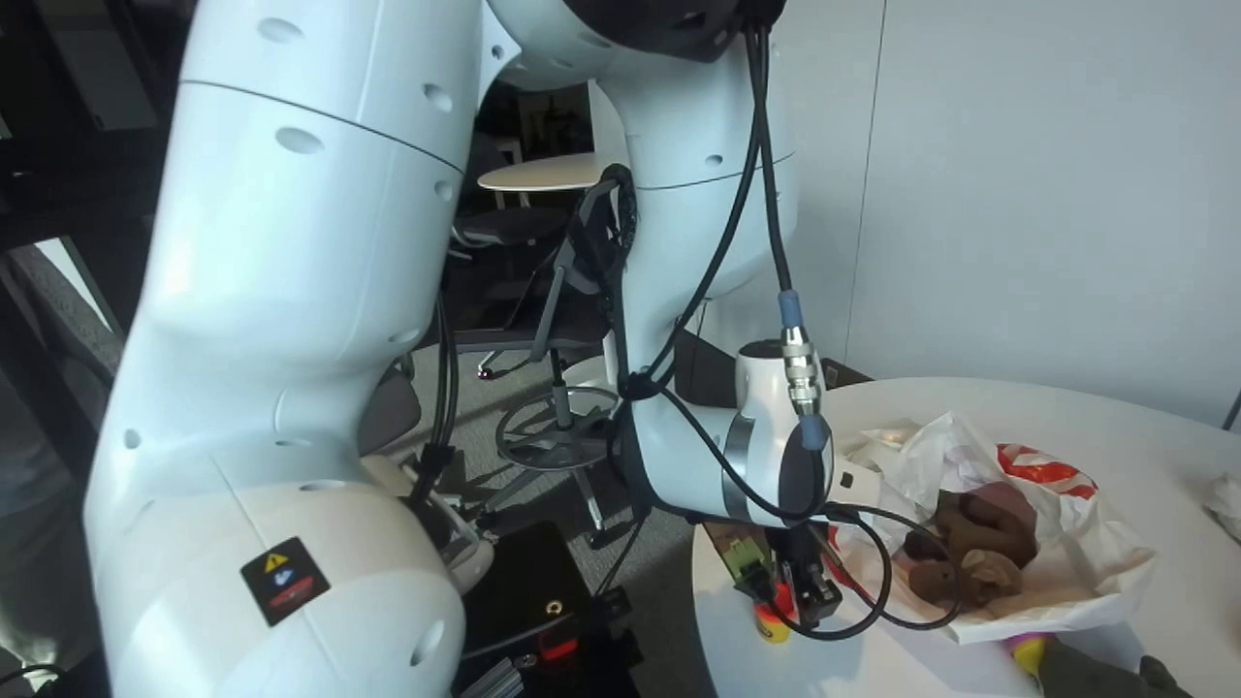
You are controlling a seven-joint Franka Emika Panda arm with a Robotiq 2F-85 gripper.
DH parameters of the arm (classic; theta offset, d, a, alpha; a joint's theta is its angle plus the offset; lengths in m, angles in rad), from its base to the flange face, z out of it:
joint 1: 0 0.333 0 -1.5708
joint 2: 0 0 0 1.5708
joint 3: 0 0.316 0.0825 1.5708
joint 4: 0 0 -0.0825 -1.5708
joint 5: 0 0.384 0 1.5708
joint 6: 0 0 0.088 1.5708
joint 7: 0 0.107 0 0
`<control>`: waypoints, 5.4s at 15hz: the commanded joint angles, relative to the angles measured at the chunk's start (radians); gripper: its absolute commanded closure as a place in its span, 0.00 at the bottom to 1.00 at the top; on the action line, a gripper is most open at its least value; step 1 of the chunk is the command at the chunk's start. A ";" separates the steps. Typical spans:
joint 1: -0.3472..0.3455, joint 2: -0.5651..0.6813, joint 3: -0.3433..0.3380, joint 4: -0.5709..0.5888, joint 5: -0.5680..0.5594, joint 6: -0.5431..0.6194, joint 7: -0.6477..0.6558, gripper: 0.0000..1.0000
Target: Put the yellow container, moose, radish and pink t-shirt in the plastic bag.
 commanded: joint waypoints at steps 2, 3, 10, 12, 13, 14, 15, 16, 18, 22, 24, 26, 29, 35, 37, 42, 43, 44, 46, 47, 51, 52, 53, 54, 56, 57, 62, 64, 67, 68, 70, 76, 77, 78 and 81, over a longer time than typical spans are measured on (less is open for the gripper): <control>-0.012 -0.053 0.030 -0.001 0.025 -0.051 0.010 0.50; -0.024 -0.058 0.045 -0.003 0.035 -0.051 0.005 0.49; -0.057 -0.085 0.117 -0.010 0.066 -0.139 -0.011 0.00; -0.069 -0.082 0.138 -0.006 0.077 -0.176 -0.017 0.00; -0.079 -0.081 0.153 -0.004 0.086 -0.191 -0.025 0.00; -0.048 -0.078 0.132 -0.002 0.141 -0.200 -0.068 0.00; -0.045 -0.076 0.131 0.004 0.152 -0.213 -0.072 0.00; -0.042 -0.075 0.126 0.009 0.168 -0.224 -0.089 0.00; -0.031 -0.076 0.112 0.021 0.178 -0.255 -0.107 0.27; -0.033 -0.081 0.105 0.049 0.173 -0.308 -0.116 0.58; -0.027 -0.099 0.100 0.060 0.159 -0.338 -0.113 0.72; -0.010 -0.131 0.083 0.070 0.130 -0.382 -0.092 0.73; 0.008 -0.180 0.058 0.102 0.049 -0.411 -0.056 0.73; -0.047 -0.052 0.037 0.332 -0.151 -0.411 -0.023 0.73; -0.061 0.025 0.042 0.420 -0.157 -0.410 -0.035 0.73; -0.059 0.169 0.038 0.572 -0.118 -0.415 -0.050 0.23; -0.062 0.161 0.037 0.567 -0.105 -0.421 -0.058 0.22; -0.051 0.151 0.023 0.559 -0.108 -0.418 -0.046 0.16; -0.047 0.085 0.007 0.498 -0.108 -0.415 -0.032 0.00; -0.044 0.039 -0.003 0.455 -0.112 -0.417 -0.022 0.00; -0.028 -0.122 -0.058 0.315 -0.164 -0.431 0.089 0.00; -0.034 -0.158 -0.069 0.283 -0.184 -0.438 0.129 0.00; -0.050 -0.191 -0.070 0.252 -0.196 -0.452 0.169 0.00; -0.071 -0.218 -0.070 0.221 -0.209 -0.454 0.209 0.01; -0.114 -0.249 -0.076 0.177 -0.265 -0.459 0.313 0.00; -0.144 -0.257 -0.066 0.160 -0.278 -0.457 0.348 0.00; -0.277 -0.199 -0.061 0.198 -0.442 -0.452 0.473 0.00; -0.332 -0.156 -0.045 0.247 -0.469 -0.442 0.440 0.00; -0.366 -0.178 -0.014 0.223 -0.452 -0.448 0.434 0.00; -0.373 -0.170 -0.009 0.230 -0.451 -0.442 0.432 0.00; -0.373 -0.161 -0.003 0.237 -0.449 -0.439 0.432 0.00; -0.385 0.023 -0.030 0.429 -0.476 -0.477 0.456 0.00; -0.395 0.057 -0.029 0.469 -0.465 -0.480 0.443 0.00; -0.412 0.084 -0.021 0.500 -0.446 -0.471 0.411 0.00; -0.483 0.140 0.014 0.569 -0.377 -0.412 0.303 0.00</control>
